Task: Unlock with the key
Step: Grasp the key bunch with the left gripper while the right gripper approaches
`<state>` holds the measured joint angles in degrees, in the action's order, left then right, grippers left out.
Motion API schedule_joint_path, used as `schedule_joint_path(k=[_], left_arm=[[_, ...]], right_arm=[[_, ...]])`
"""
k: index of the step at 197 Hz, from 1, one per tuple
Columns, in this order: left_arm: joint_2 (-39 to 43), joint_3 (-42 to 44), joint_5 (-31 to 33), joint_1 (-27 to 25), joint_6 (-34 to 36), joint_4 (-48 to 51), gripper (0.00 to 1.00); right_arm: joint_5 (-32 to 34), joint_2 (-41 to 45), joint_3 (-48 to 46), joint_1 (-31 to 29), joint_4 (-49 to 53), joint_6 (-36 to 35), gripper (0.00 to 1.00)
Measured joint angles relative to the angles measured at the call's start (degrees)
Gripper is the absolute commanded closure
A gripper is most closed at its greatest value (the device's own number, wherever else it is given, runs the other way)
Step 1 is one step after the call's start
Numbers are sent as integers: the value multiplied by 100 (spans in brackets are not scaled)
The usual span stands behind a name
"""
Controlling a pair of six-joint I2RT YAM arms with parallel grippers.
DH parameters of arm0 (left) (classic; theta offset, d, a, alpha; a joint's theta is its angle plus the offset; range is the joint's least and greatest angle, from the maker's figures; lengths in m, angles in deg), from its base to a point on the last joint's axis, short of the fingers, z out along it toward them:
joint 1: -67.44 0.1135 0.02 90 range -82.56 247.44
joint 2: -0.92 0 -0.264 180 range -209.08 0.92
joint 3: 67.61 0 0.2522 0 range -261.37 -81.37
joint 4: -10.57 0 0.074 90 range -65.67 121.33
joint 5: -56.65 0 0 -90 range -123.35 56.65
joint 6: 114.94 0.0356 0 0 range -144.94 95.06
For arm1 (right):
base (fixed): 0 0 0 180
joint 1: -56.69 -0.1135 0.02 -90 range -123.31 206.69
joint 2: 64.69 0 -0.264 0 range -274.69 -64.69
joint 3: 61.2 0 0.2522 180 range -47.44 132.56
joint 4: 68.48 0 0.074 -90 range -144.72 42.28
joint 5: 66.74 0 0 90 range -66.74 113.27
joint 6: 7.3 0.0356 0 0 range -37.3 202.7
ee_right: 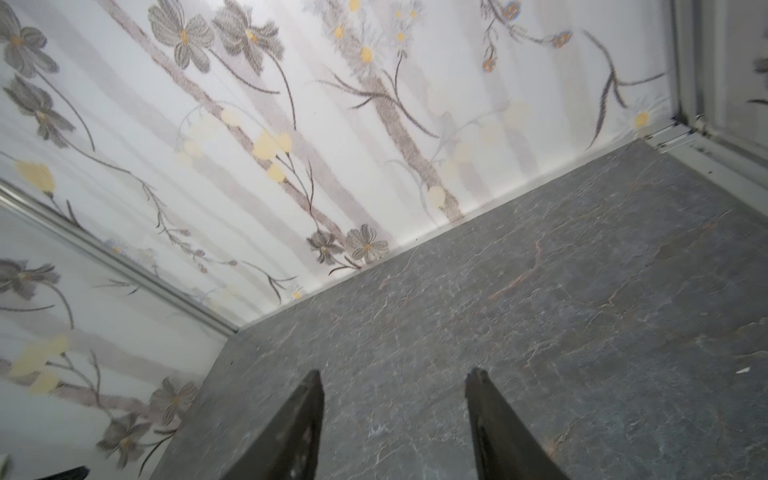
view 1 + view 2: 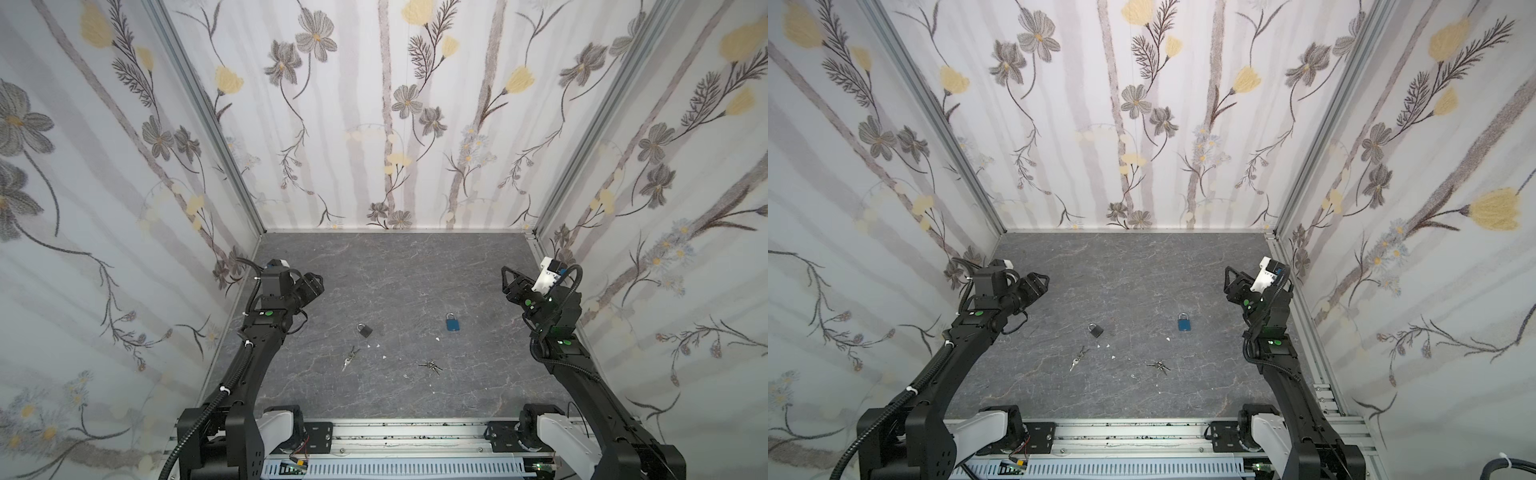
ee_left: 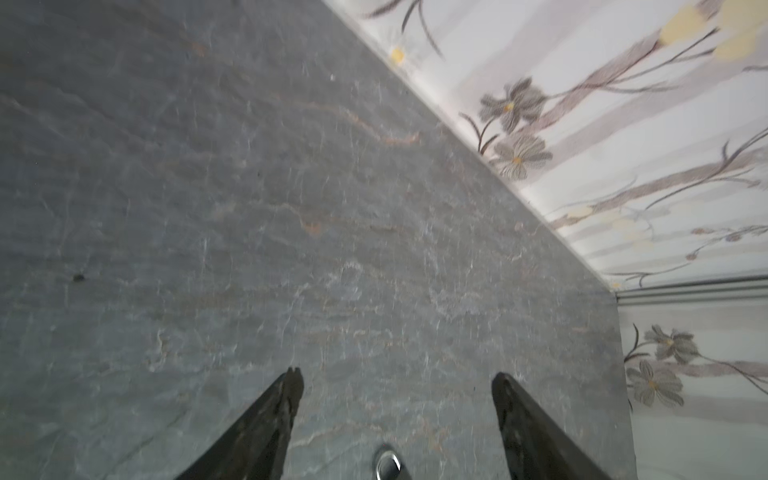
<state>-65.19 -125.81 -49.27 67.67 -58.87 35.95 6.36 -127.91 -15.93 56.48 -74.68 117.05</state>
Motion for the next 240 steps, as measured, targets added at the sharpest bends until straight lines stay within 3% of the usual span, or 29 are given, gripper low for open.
schedule_joint_path(k=[16,42,86,175,240], left_arm=[[44,0,-291,-109,81,719,36],[109,-9,-649,-380,245,1635,49],[-210,-210,-811,-1261,396,2605,49],[-1552,-702,61,-2721,546,3521,58],[-2350,-1086,706,-3246,682,3733,62]], right_arm=[[-442,-13,188,-175,448,-109,57],[-914,33,212,-570,1228,-297,57],[-1305,170,166,-1357,1851,-487,53],[-1104,376,-249,-2208,1996,-466,53],[-872,345,-310,-2413,1943,-367,53]])
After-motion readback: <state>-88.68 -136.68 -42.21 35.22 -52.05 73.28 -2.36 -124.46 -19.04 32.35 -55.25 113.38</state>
